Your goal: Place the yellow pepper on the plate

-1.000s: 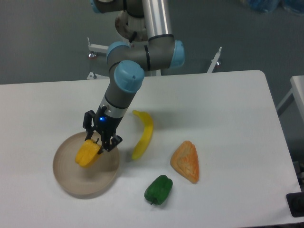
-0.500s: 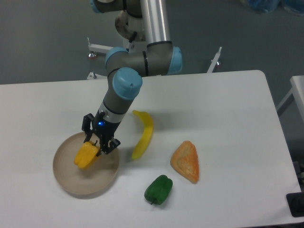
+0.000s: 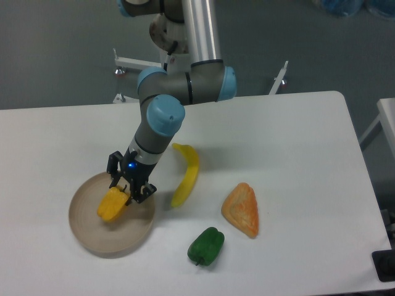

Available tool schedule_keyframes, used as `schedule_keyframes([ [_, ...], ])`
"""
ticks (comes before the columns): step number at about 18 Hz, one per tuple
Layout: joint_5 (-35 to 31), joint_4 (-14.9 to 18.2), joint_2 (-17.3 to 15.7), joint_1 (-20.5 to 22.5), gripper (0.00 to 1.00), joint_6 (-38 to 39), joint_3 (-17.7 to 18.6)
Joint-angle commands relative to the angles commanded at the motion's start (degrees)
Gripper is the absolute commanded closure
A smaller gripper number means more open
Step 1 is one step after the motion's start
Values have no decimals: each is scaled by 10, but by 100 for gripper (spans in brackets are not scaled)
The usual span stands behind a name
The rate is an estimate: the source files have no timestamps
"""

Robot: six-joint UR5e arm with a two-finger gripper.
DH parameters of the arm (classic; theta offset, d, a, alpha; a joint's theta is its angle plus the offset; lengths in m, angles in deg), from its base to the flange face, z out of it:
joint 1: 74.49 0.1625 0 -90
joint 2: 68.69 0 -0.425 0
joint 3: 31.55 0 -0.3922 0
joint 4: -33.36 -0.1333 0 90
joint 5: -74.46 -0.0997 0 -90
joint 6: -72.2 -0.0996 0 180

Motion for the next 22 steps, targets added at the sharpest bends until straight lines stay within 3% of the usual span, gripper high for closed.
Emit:
schedule_keyframes([
  [8,0,0,1,0,39,-1,1],
  [10,0,0,1,0,31,-1,1],
  [12,0,0,1,0,11,-1,0],
  [14,-1,0,0,1,0,0,0],
  [18,-1,2,-10,6,0,4,0],
  [22,-4,6,-39,50,0,12,2],
])
